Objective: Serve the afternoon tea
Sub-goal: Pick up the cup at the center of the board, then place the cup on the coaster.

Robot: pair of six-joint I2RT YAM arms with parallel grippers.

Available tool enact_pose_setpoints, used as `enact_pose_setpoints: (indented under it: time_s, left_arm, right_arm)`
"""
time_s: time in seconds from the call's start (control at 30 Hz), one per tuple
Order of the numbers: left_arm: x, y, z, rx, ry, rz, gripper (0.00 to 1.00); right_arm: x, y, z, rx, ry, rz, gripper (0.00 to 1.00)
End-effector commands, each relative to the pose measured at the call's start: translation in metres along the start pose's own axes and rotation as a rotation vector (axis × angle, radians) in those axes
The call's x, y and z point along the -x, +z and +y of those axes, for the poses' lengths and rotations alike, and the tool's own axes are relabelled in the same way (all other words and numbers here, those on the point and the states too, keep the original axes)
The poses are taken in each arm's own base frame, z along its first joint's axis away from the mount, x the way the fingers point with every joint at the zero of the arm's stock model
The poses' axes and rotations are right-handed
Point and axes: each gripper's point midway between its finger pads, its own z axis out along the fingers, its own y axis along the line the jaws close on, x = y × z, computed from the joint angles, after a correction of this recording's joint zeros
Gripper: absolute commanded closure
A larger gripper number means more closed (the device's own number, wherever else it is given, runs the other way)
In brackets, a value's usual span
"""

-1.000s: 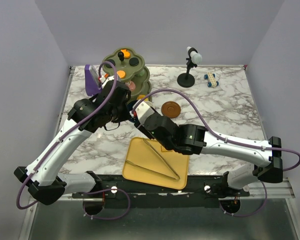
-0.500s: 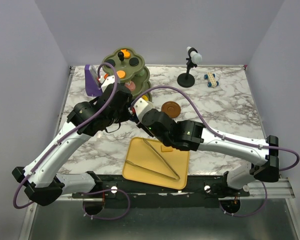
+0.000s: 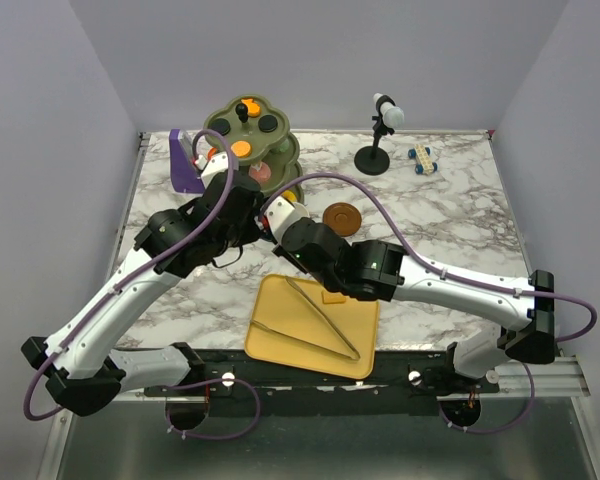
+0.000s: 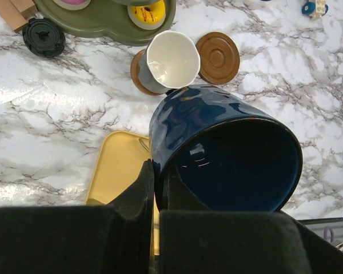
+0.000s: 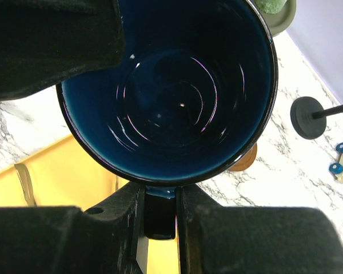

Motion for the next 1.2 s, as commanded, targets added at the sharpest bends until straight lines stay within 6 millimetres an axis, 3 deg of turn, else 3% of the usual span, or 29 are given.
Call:
enact_pose_setpoints:
  time_s: [0.0, 0.1, 0.43, 0.57, 0.9, 1.17]
  left_arm:
    - [-0.003, -0.027, -0.03, -0.211, 0.03, 0.004, 0.9]
    - [0.002, -0.028, -0.031, -0.233, 0.017, -0.033, 0.71]
    - [0.016, -0.032, -0.032, -0.256, -0.03, -0.106, 0.28]
    - [0.021, -0.032, -0.031, -0.242, -0.044, -0.129, 0.02]
    - [0.047, -0.04, -0.024, -0.194, -0.064, -0.224, 0.01]
    - [0.08, -0.076, 0.016, -0.152, -0.124, -0.421, 0.01]
  right_arm:
    - [0.019, 0.003, -0.011, -0.024, 0.064, -0.081, 1.0]
    - [0.022, -0.008, -0.013, 0.006, 0.072, -0.135, 1.0]
    - [0.017, -0.023, -0.022, 0.016, 0.077, -0.151, 1.0]
    - [0.011, -0.028, -0.025, 0.01, 0.081, -0.151, 1.0]
    - [0.004, -0.049, -0.042, -0.014, 0.121, -0.164, 1.0]
    - [-0.017, -0.063, -0.067, -0.121, 0.159, -0.139, 1.0]
